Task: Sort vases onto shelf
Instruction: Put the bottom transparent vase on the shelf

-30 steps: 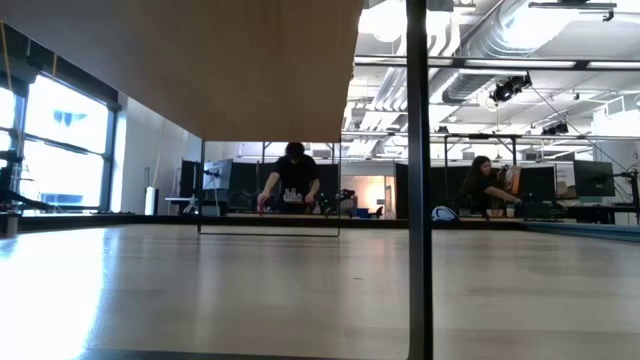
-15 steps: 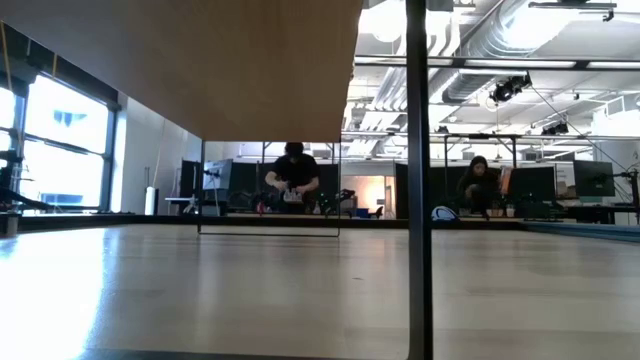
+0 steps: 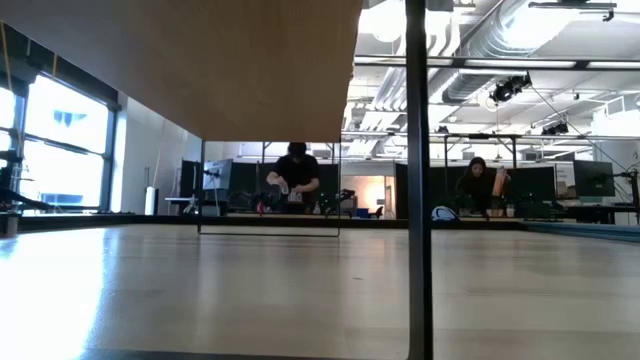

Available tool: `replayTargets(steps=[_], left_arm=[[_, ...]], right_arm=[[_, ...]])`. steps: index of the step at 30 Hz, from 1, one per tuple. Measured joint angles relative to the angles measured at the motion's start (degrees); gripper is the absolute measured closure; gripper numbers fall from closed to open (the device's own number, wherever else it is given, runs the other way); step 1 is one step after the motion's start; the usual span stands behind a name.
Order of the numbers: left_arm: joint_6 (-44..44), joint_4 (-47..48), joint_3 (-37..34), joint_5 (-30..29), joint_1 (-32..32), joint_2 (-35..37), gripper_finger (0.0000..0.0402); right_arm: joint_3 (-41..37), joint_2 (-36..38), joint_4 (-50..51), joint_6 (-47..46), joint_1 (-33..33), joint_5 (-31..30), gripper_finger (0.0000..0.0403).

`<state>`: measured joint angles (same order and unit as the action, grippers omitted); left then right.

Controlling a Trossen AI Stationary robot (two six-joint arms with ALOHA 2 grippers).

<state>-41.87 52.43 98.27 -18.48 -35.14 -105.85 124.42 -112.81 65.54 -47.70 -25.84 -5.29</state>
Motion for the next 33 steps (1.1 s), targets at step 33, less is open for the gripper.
replayTargets(steps=[33], left_arm=[[1.44,2.35,-2.57,3.05,-0.09,5.38,0.0401]], right_arm=[[0.0,-0.02,0.53,-0.62,1.13,1.54,0.0396]])
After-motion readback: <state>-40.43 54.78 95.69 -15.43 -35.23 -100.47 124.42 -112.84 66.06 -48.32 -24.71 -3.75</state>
